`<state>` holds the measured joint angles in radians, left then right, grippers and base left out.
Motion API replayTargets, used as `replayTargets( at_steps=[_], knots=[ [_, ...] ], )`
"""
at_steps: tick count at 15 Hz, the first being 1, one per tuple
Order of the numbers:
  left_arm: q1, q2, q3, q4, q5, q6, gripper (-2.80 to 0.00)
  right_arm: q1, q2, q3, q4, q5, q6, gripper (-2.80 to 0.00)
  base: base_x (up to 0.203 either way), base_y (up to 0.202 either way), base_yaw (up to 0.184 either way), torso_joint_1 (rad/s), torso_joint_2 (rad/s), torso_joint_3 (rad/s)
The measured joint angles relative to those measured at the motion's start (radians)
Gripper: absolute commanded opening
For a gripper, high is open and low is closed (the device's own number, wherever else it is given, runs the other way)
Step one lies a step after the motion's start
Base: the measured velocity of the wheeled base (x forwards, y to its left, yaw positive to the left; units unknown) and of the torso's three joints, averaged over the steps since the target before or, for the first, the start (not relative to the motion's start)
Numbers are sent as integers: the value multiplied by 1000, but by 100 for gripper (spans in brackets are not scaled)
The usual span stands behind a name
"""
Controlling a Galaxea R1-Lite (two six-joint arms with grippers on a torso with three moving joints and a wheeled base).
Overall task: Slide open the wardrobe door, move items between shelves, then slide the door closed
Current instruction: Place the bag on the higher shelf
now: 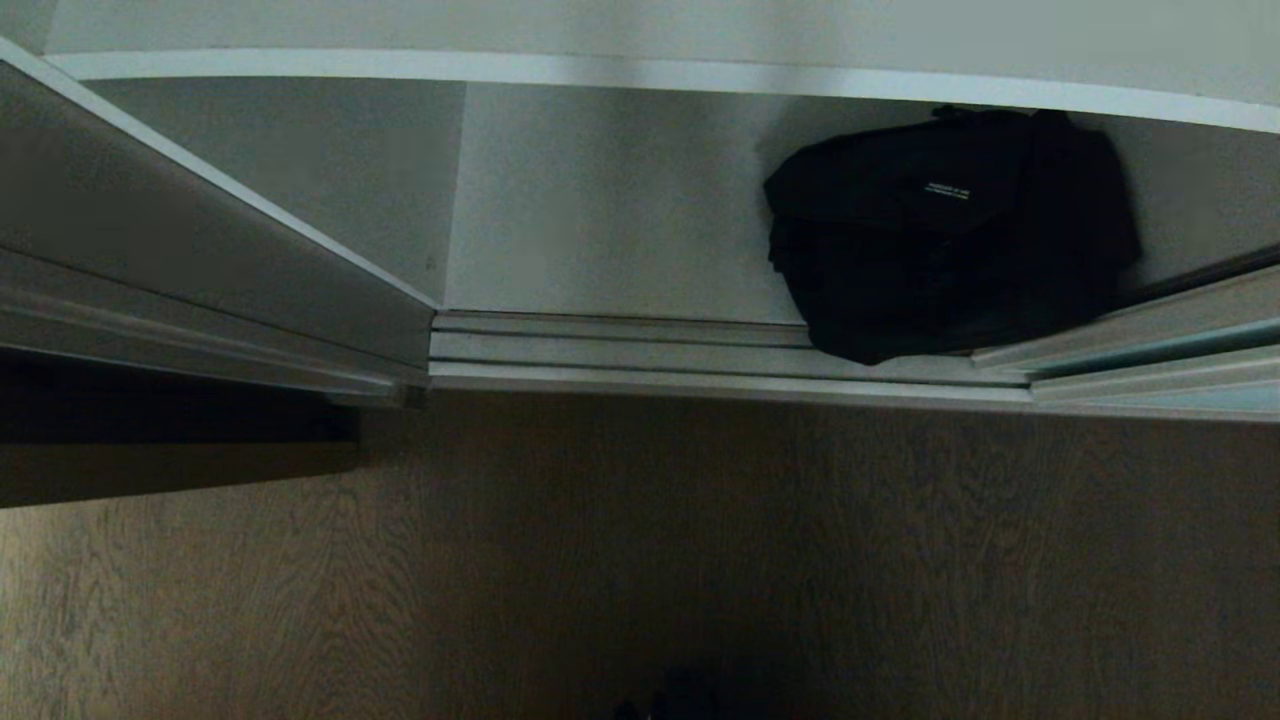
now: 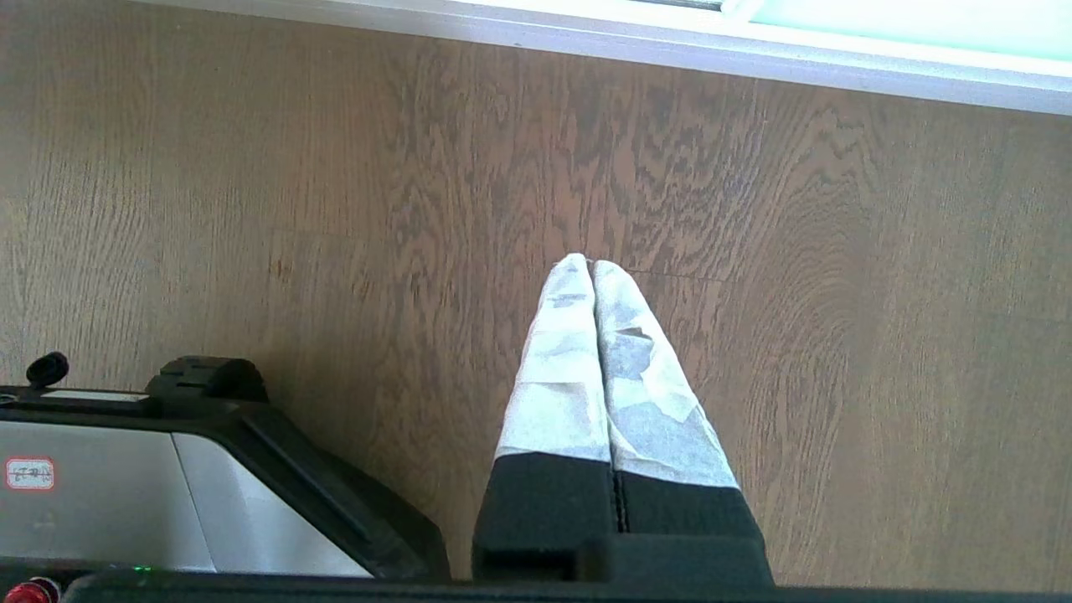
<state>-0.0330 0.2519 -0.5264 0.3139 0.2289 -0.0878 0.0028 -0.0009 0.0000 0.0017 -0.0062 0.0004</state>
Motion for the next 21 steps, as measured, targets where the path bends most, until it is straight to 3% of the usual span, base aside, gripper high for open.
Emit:
replayTargets(
  at_steps=[2,7,11,17,21],
  knots=[
    [27,-88,58,32,-13,8,-280,0,0,0,0,0,0,-280,0,0,0,0,0,0],
    [36,-227,219,46,-129,82,-280,0,0,0,0,0,0,-280,0,0,0,0,0,0],
    [36,-248,313,36,-349,165,-280,0,0,0,0,0,0,-280,0,0,0,0,0,0],
    [36,-254,353,-77,-436,407,-280,0,0,0,0,0,0,-280,0,0,0,0,0,0],
    [36,-255,373,-97,-401,292,-280,0,0,0,0,0,0,-280,0,0,0,0,0,0]
  ],
)
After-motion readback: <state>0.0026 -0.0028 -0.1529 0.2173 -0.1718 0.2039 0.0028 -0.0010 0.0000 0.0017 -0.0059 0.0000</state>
